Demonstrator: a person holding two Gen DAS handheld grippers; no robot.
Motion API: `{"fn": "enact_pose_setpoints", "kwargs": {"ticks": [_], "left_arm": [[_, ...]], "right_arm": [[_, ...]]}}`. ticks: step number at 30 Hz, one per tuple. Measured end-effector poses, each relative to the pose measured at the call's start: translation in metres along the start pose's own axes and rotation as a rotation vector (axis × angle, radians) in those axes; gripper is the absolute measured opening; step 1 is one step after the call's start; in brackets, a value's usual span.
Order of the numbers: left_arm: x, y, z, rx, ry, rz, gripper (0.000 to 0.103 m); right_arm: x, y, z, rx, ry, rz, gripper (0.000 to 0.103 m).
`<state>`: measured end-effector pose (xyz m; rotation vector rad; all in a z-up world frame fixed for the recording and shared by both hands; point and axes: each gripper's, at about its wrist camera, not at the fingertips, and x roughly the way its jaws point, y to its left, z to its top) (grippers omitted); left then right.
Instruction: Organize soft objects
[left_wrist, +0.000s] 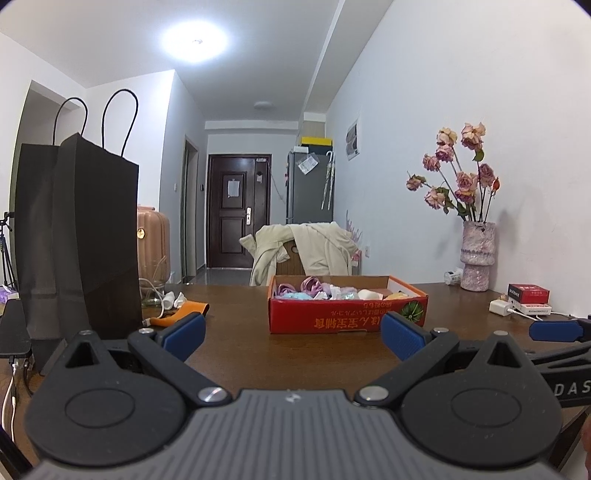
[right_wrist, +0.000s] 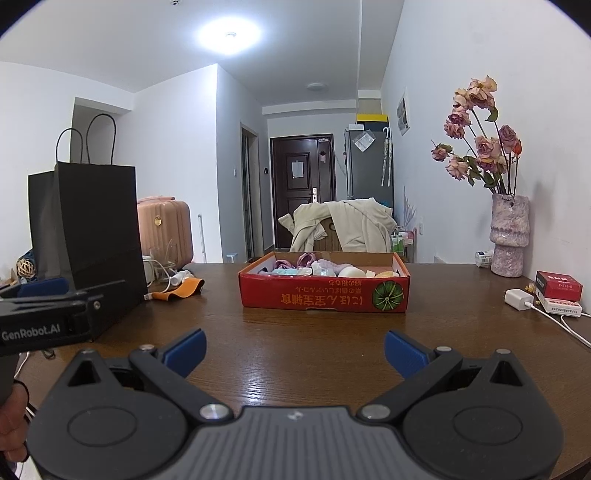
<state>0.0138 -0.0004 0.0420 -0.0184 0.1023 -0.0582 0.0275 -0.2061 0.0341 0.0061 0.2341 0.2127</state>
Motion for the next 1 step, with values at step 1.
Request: {"fn": "enact_pose_setpoints", "kwargs": {"ticks": [1], "left_arm": [[-0.0007,-0.0010,0.0002,0.004,-0.006,-0.001,0.103]], "right_arm": [[-0.0001,0.0007,-0.0001,-0.002,-0.002,0.000,0.103]]}}
